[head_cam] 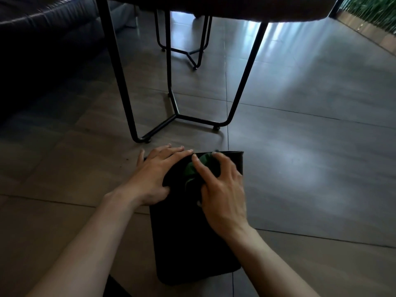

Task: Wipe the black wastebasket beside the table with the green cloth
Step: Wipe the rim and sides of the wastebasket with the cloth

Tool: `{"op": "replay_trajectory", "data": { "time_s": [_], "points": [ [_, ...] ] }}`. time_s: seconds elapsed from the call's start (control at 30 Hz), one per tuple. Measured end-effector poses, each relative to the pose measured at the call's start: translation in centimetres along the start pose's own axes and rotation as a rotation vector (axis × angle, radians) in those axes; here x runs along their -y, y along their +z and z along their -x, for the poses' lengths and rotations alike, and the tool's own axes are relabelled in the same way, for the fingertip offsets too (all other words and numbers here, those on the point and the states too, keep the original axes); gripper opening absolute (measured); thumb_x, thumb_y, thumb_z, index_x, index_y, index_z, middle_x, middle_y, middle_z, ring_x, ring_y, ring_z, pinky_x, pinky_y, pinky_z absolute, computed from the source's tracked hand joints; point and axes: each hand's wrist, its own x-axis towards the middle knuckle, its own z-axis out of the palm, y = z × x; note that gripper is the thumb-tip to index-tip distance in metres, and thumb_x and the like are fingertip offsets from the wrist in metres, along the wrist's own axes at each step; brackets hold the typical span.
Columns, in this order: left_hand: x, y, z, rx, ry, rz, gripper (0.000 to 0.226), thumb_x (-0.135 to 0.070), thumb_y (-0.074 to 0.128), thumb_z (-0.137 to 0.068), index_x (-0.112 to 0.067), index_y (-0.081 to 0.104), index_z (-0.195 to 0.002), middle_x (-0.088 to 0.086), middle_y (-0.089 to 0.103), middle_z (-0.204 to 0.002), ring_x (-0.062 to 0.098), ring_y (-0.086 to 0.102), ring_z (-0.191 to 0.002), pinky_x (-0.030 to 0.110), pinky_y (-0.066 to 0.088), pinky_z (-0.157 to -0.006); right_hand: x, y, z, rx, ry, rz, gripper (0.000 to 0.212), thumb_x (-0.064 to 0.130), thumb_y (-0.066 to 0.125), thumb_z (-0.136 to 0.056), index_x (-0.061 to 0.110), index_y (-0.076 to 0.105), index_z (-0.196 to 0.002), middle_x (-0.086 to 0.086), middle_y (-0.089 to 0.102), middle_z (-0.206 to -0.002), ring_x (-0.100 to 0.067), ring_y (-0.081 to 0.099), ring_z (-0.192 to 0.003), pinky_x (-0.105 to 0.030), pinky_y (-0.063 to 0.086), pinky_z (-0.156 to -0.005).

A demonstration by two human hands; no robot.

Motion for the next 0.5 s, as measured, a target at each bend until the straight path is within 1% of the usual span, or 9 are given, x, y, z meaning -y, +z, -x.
{"op": "replay_trajectory", "data": {
  "time_s": [0.1, 0.17, 0.2, 0.27, 0.3, 0.37, 0.43, 0.5],
  "points": [
    [0.3, -0.3, 0.3, 0.006, -0.016, 0.016, 0.103, -0.009, 0.07, -0.073, -0.056, 0.021, -0.15, -0.025, 0.026, -0.159, 0.005, 0.009, -0.151, 0.065, -0.002, -0.118, 0.3, 1.9, 2.7, 0.103, -0.124, 0.061, 0.068, 0.038, 0.048, -0.092, 0.039, 0.034, -0.158, -0.01, 0.033, -0.164, -0.033, 0.018, -0.158, -0.063, 0.026, -0.122],
    [0.3, -0.4, 0.4, 0.003, -0.022, 0.03, 0.103, -0.01, 0.075, -0.074, -0.056, 0.023, -0.15, -0.022, 0.03, -0.158, 0.005, 0.01, -0.152, 0.064, -0.001, -0.12, 0.3, 3.3, 5.4, 0.132, -0.182, 0.049, 0.067, 0.05, 0.048, -0.095, 0.042, 0.03, -0.159, -0.008, 0.025, -0.169, -0.031, 0.01, -0.16, -0.062, 0.019, -0.125],
    [0.2, -0.4, 0.4, 0.004, -0.024, 0.035, 0.103, -0.013, 0.079, -0.075, -0.056, 0.023, -0.15, -0.019, 0.031, -0.157, 0.005, 0.011, -0.152, 0.063, -0.001, -0.121, 0.2, 3.9, 6.8, 0.141, -0.206, 0.061, 0.065, 0.058, 0.047, -0.097, 0.042, 0.032, -0.158, -0.008, 0.025, -0.17, -0.032, 0.01, -0.16, -0.062, 0.019, -0.124],
    [0.0, -0.4, 0.4, 0.009, -0.025, 0.044, 0.103, -0.018, 0.083, -0.075, -0.056, 0.024, -0.149, -0.016, 0.032, -0.158, 0.004, 0.011, -0.152, 0.061, 0.0, -0.122, -0.2, 4.8, 9.3, 0.167, -0.273, 0.142, 0.063, 0.068, 0.049, -0.095, 0.043, 0.042, -0.153, -0.011, 0.032, -0.167, -0.035, 0.021, -0.157, -0.064, 0.026, -0.117],
    [-0.1, -0.4, 0.5, 0.009, -0.022, 0.047, 0.103, -0.018, 0.084, -0.075, -0.056, 0.024, -0.149, -0.015, 0.032, -0.158, 0.004, 0.012, -0.152, 0.061, 0.001, -0.122, -0.6, 5.2, 10.6, 0.175, -0.329, 0.195, 0.059, 0.066, 0.054, -0.094, 0.044, 0.049, -0.149, -0.011, 0.038, -0.164, -0.037, 0.029, -0.154, -0.064, 0.03, -0.113],
    [-0.3, -0.4, 0.5, 0.01, -0.014, 0.05, 0.103, -0.018, 0.084, -0.074, -0.056, 0.024, -0.149, -0.014, 0.033, -0.158, 0.003, 0.011, -0.152, 0.061, 0.001, -0.122, -1.8, 5.8, 13.0, 0.153, -0.47, 0.296, 0.044, 0.051, 0.059, -0.098, 0.044, 0.056, -0.141, -0.01, 0.048, -0.158, -0.036, 0.039, -0.149, -0.063, 0.038, -0.107],
    [-0.4, -0.4, 0.6, 0.004, -0.006, 0.052, 0.103, -0.018, 0.084, -0.074, -0.057, 0.024, -0.148, -0.016, 0.032, -0.158, 0.002, 0.011, -0.151, 0.06, 0.0, -0.122, -3.3, 6.0, 14.5, 0.109, -0.581, 0.34, 0.033, 0.038, 0.055, -0.104, 0.045, 0.06, -0.136, -0.007, 0.054, -0.154, -0.034, 0.044, -0.146, -0.062, 0.046, -0.105],
    [-0.6, -0.4, 0.8, -0.007, 0.0, 0.058, 0.102, -0.016, 0.084, -0.074, -0.056, 0.025, -0.148, -0.018, 0.033, -0.157, 0.001, 0.01, -0.151, 0.06, -0.001, -0.122, -4.5, 5.4, 14.3, 0.084, -0.614, 0.296, 0.028, 0.029, 0.05, -0.107, 0.042, 0.067, -0.125, -0.007, 0.058, -0.15, -0.034, 0.047, -0.144, -0.059, 0.054, -0.1]
  ]
}}
